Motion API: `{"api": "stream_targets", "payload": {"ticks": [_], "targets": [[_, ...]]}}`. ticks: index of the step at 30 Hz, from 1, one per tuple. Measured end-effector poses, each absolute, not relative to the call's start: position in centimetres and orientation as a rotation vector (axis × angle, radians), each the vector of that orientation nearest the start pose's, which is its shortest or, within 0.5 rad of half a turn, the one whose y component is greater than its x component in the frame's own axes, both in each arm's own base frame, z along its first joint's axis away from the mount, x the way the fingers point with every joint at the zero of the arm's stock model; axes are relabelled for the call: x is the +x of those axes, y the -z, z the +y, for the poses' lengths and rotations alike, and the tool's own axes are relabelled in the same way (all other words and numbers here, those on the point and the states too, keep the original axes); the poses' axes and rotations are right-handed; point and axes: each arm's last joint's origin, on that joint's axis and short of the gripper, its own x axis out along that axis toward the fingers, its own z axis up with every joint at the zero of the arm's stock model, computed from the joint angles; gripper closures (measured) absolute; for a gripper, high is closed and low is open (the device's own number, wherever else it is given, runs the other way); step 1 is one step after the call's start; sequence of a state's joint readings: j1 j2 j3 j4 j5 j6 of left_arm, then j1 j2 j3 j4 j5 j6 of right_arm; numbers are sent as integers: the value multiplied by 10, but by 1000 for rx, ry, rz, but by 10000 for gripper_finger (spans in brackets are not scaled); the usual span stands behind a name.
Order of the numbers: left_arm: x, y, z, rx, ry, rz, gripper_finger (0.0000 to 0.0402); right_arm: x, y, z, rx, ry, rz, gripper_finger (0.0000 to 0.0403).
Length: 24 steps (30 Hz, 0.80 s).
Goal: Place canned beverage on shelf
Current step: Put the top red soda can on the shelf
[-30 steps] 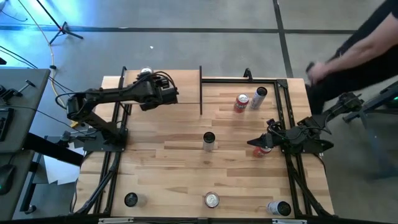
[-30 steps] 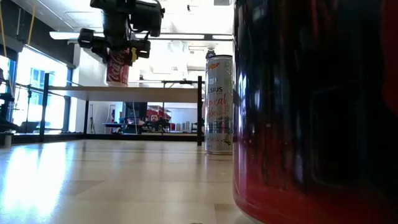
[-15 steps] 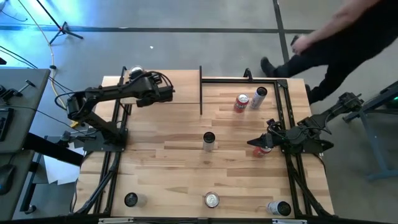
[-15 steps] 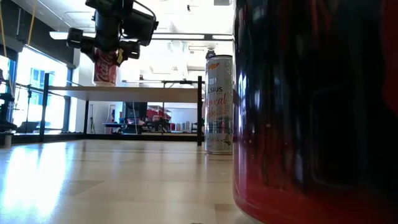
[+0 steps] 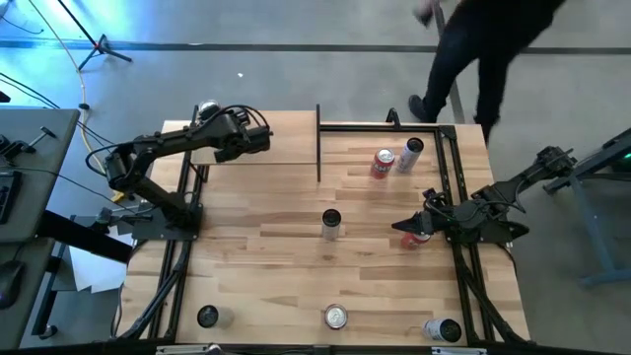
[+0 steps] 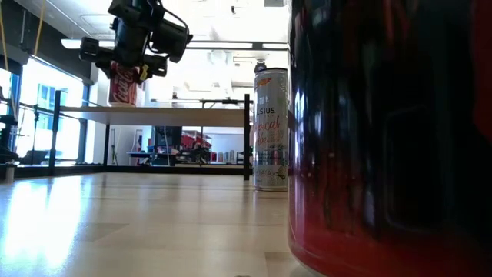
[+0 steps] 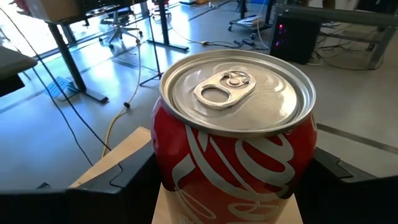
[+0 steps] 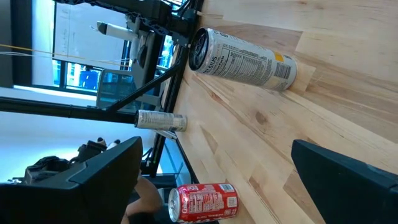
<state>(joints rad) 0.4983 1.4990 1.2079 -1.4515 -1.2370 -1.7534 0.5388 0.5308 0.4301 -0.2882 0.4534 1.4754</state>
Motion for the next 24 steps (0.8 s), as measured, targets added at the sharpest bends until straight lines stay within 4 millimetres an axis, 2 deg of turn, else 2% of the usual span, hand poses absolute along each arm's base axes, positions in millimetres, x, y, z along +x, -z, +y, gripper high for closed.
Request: {"api": "stream_targets", "payload": {"ticks": [8, 17, 24], "targets": [[196, -276, 144, -372, -2131, 161, 149, 117, -237, 55, 1274, 179, 332, 3], [202, -260, 156, -323, -2172, 229, 148, 117, -237, 55, 1274, 179, 332, 3], [205, -254, 159, -269, -2176, 212, 148, 117, -237, 55, 1274, 179, 332, 3]]}}
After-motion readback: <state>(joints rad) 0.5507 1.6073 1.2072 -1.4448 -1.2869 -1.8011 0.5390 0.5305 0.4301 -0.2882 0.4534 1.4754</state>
